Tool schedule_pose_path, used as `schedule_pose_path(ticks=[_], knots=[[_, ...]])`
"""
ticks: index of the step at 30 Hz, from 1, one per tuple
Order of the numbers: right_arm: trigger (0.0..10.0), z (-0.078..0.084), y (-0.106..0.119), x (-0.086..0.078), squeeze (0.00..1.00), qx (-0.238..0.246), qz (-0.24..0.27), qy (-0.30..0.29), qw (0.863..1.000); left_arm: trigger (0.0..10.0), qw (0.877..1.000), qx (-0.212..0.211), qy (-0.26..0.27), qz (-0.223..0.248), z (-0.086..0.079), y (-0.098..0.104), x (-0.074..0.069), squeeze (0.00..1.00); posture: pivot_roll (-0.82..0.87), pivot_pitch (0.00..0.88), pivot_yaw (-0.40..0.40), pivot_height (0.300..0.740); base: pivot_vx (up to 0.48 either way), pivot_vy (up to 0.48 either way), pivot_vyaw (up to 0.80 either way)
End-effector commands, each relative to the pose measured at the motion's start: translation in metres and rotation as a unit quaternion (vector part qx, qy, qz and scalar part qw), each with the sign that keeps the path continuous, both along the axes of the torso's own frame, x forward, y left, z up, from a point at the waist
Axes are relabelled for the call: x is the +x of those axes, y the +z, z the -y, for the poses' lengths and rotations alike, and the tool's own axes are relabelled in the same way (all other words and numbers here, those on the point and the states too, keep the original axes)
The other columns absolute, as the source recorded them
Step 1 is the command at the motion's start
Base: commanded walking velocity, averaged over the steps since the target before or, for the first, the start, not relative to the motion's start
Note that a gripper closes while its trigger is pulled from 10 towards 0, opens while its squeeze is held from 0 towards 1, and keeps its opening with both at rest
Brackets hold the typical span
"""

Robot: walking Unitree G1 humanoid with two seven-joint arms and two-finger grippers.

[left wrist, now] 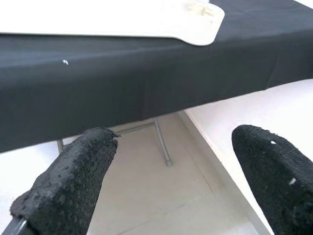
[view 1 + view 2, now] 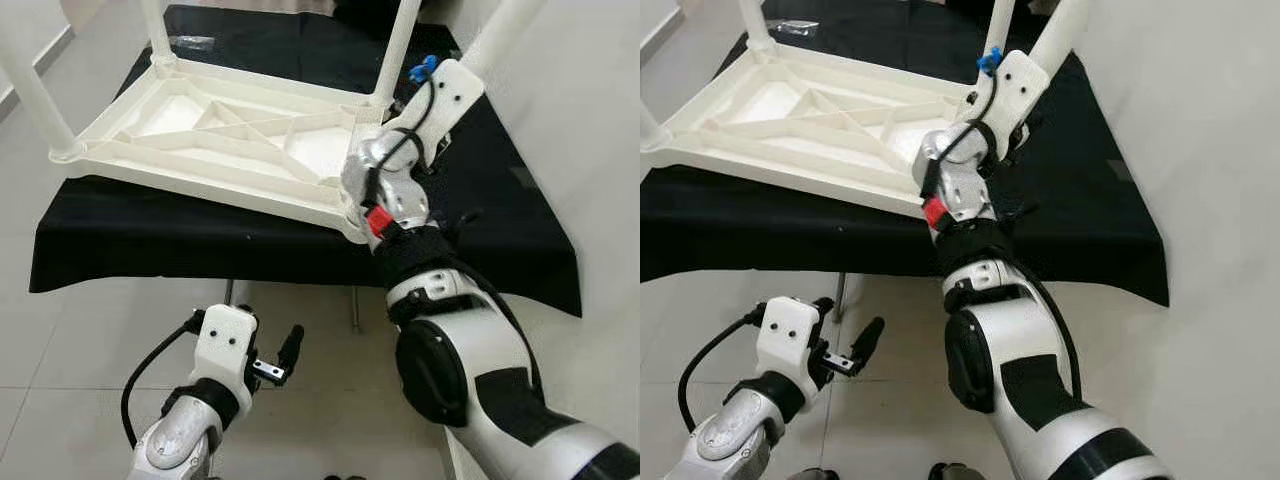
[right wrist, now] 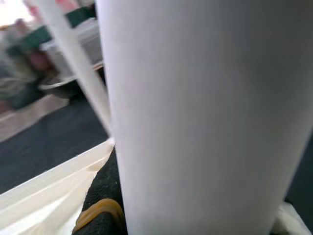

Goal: Building children table

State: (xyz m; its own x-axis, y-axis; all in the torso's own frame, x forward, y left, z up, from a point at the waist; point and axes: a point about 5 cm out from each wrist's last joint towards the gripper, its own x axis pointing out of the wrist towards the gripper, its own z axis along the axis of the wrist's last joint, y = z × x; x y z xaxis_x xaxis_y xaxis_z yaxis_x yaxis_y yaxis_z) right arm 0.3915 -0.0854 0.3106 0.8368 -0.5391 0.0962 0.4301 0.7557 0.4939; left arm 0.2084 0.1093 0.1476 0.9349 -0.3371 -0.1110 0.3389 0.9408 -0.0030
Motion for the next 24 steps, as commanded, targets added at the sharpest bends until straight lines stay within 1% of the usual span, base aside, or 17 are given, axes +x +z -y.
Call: schedule_pose_path(ticks=[1,2,3,4,5,6,9,10,11,12,14,15,17,19,22,24], knots=[[10.0,-0.005,0.005,-0.006,0.0,-0.001,0.036,0.057,0.998,10.0,1.0,0.006,-0.007,-0.005,0.002,-0.004,0.001,1.0,0.12,0.096,-0.091,0.74,0.0,0.0,0.0],[10.0,-0.006,0.004,-0.007,0.0,0.004,0.048,0.083,0.995,10.0,1.0,0.006,-0.011,-0.003,0.003,-0.004,0.002,1.0,0.12,0.096,-0.091,0.74,0.0,0.0,0.0],[10.0,-0.006,0.004,-0.007,0.0,0.004,0.048,0.083,0.995,10.0,1.0,0.006,-0.011,-0.003,0.003,-0.004,0.002,1.0,0.12,0.096,-0.091,0.74,0.0,0.0,0.0],[10.0,-0.005,0.004,-0.011,0.0,0.004,0.073,0.113,0.991,10.0,1.0,0.012,-0.018,0.002,0.004,-0.004,0.003,0.78,0.12,0.09,-0.09,0.74,0.0,0.0,0.0],[10.0,-0.005,0.002,-0.016,0.0,0.0,0.095,0.144,0.985,10.0,0.999,0.024,-0.023,0.012,0.004,-0.002,0.006,0.0,0.12,0.078,-0.087,0.74,0.0,0.0,0.0],[10.0,-0.005,0.002,-0.016,0.0,0.0,0.095,0.144,0.985,10.0,0.999,0.024,-0.023,0.012,0.004,-0.002,0.006,0.0,0.12,0.078,-0.087,0.74,0.0,0.0,0.0],[10.0,-0.007,-0.008,-0.023,0.0,-0.003,0.116,0.212,0.97,10.0,0.997,0.062,-0.025,0.045,0.001,0.004,0.014,0.0,0.12,0.071,-0.086,0.74,0.0,0.0,0.0],[10.0,-0.007,-0.008,-0.023,0.0,-0.003,0.116,0.212,0.97,10.0,0.997,0.062,-0.025,0.045,0.001,0.004,0.014,0.0,0.12,0.071,-0.086,0.74,0.0,0.0,0.0],[10.0,-0.008,-0.016,-0.026,0.0,-0.006,0.11,0.231,0.967,10.0,0.995,0.075,-0.022,0.055,-0.001,0.007,0.02,0.0,0.12,0.064,-0.088,0.74,0.0,0.0,0.0],[10.0,-0.008,-0.016,-0.026,0.0,-0.006,0.11,0.231,0.967,10.0,0.995,0.075,-0.022,0.055,-0.001,0.007,0.02,0.0,0.12,0.064,-0.088,0.74,0.0,0.0,0.0],[10.0,-0.011,-0.035,-0.032,0.0,-0.006,0.09,0.267,0.96,10.0,0.989,0.115,-0.029,0.089,-0.002,0.017,0.036,0.0,0.11,0.055,-0.084,0.74,0.0,0.0,0.0],[10.0,-0.013,-0.041,-0.034,0.0,-0.004,0.084,0.28,0.956,10.0,0.986,0.13,-0.034,0.101,-0.002,0.02,0.042,0.0,0.11,0.053,-0.084,0.74,0.0,0.0,0.0],[10.0,-0.017,-0.046,-0.039,0.0,0.003,0.078,0.307,0.949,10.0,0.982,0.146,-0.039,0.113,0.0,0.024,0.055,0.0,0.11,0.051,-0.08,0.74,0.0,0.0,0.0],[10.0,-0.018,-0.048,-0.041,0.0,0.006,0.077,0.323,0.943,10.0,0.979,0.157,-0.042,0.12,0.001,0.026,0.063,0.0,0.11,0.054,-0.074,0.74,0.0,0.0,0.0],[10.0,-0.019,-0.049,-0.042,0.0,0.006,0.078,0.329,0.941,10.0,0.978,0.162,-0.044,0.123,0.001,0.027,0.066,0.0,0.11,0.054,-0.074,0.74,0.0,0.0,0.0],[10.0,-0.02,-0.051,-0.045,0.0,0.014,0.078,0.347,0.935,10.0,0.975,0.177,-0.042,0.129,0.001,0.027,0.077,0.0,0.11,0.058,-0.078,0.74,0.0,0.0,0.0]])
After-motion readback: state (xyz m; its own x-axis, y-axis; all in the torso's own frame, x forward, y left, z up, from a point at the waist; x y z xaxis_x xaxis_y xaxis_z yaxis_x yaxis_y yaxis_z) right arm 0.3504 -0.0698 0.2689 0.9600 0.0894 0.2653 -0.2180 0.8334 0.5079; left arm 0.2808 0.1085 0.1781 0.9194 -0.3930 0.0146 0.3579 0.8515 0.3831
